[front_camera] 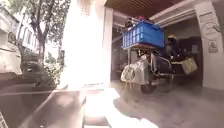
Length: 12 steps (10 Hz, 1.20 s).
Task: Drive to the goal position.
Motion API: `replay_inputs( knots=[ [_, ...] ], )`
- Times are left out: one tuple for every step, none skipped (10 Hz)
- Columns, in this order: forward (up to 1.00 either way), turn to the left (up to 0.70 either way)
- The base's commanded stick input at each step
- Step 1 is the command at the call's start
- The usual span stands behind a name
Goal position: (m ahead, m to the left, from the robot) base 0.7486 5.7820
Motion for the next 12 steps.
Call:
replay_inputs(
  knots=[
    [0.00,0.00],
    [0.20,0.00],
    [0.45,0.00],
    [0.45,0.10],
    [0.45,0.27],
    [0.45,0.27],
    [0.45,0.27],
    [0.45,0.27],
    [0.45,0.27],
    [0.45,0.27],
    [0.45,0.27],
    [0.45,0.27]
  ],
)
